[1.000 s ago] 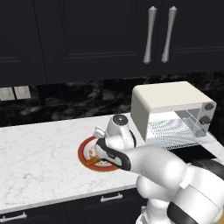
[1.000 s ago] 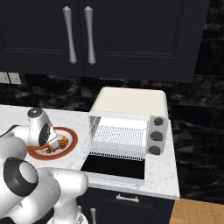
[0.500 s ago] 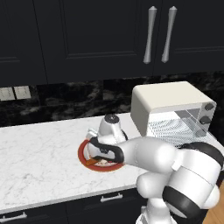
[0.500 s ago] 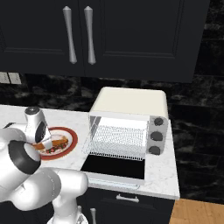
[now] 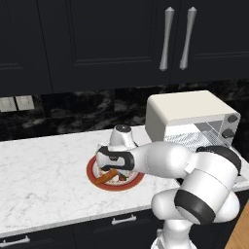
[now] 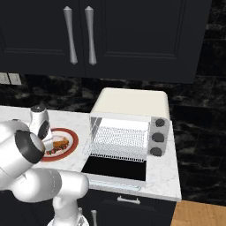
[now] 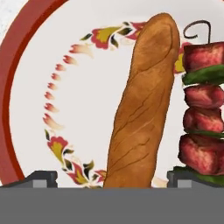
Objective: Pick up the kebab skewer and baguette bread, and place them inside the toaster oven. Close the toaster oven door and start by setting the timer.
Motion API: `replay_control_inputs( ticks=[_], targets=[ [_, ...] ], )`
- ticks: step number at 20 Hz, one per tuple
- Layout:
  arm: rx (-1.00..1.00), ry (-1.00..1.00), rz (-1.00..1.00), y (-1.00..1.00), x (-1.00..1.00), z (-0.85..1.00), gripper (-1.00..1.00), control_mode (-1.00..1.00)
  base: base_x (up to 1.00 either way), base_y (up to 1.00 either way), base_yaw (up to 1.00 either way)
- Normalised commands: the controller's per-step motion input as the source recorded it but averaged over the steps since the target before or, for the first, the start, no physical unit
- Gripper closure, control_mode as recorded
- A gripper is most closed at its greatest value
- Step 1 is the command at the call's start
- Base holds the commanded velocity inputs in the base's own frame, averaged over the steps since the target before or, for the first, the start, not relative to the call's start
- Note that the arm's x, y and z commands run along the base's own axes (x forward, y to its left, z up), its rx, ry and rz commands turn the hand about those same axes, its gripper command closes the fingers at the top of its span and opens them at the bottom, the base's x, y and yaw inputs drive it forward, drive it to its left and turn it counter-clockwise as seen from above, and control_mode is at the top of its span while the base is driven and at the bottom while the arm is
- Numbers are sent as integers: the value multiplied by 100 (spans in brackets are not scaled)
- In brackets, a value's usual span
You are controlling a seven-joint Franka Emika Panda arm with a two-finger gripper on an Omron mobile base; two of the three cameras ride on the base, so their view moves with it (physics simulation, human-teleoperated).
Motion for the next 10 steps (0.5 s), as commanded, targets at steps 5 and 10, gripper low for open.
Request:
replay_control_inputs(
  ticks=[5, 10],
  targets=[
    [0, 11, 0, 17, 0, -27, -100, -100, 0, 0, 0],
    [0, 1, 0, 12, -3, -36, -100, -100, 0, 0, 0]
  ],
)
